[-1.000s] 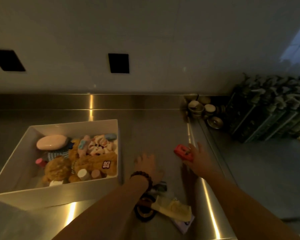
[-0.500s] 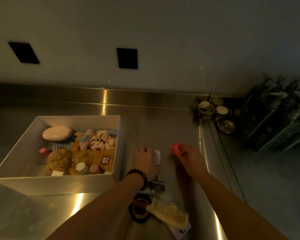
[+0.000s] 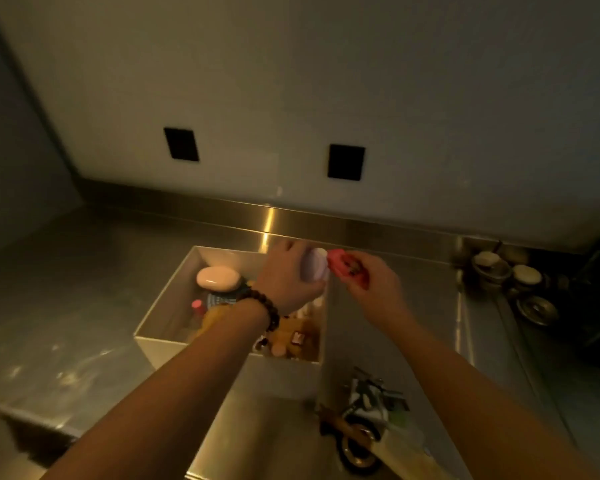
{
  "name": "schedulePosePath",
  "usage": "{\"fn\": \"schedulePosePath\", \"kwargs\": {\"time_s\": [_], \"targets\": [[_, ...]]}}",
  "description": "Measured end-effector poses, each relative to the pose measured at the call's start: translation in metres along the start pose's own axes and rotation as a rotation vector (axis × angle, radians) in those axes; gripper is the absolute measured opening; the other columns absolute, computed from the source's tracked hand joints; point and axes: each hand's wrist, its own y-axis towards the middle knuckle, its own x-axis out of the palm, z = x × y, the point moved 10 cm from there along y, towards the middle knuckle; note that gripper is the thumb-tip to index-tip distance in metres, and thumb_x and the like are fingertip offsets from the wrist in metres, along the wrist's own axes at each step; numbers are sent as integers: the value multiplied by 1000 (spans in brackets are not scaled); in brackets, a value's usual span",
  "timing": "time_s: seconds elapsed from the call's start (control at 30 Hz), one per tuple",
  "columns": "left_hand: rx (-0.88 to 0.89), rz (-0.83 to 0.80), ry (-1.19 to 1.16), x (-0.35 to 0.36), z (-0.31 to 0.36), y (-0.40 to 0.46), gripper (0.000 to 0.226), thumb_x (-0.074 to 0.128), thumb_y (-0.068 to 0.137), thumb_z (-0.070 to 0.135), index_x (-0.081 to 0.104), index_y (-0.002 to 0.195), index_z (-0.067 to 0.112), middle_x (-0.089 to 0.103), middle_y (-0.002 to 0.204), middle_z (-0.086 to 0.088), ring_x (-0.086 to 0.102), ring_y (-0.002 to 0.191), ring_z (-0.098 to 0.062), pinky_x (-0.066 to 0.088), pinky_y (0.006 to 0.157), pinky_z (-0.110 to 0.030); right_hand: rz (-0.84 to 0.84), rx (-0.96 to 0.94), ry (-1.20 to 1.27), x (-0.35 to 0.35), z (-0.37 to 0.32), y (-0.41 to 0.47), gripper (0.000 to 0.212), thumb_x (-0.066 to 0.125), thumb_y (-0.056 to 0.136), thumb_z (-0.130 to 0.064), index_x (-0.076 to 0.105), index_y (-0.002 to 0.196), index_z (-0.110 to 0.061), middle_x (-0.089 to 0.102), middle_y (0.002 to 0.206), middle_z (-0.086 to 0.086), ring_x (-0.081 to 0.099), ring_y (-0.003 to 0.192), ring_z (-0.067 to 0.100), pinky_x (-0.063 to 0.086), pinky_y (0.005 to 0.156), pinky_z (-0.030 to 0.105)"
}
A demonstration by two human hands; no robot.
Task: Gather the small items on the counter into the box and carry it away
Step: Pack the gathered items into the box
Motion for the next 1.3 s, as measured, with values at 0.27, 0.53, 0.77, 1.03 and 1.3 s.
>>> {"fn": "schedulePosePath", "kwargs": {"time_s": [0.27,0.53,0.77,1.03,1.3], "targets": [[-208,-135,61,-60,-145,-48,58,73,74,36,49,124,23,46,123,1,45,103,-10,45,82,-21,-308,-46,82,122,-75,-5,33,65,83,-38,59,115,-29,59,107,-9,52,95,3,42,77,17],[-204,-429,169,-44,-189,-78,61,74,71,40,47,125,28,44,126,6,42,103,-7,44,86,-23,-538,-22,-97,201,-82,-20,44,68,81,-31,56,123,-27,60,121,-1,55,106,13,47,93,31],[-195,-410,57,-38,-184,-79,68,71,73,46,42,132,30,41,134,8,40,115,-8,39,96,-27,-564,-47,-113,200,-80,-19,66,73,76,-30,44,135,-26,50,135,0,49,119,17,40,100,31],[-37,-418,-149,-5,-93,-56,78,66,75,52,30,140,28,36,142,3,41,123,-15,41,99,-32,-379,-7,-52,111,-49,-11,71,72,78,-35,38,140,-29,37,147,-3,32,134,14,29,107,30],[377,-430,-232,57,58,-58,70,66,82,36,33,141,18,39,142,-3,36,128,-12,24,103,-16,-202,206,-109,-1,25,-72,65,72,80,-14,41,137,-6,42,142,15,35,135,27,22,111,27]]}}
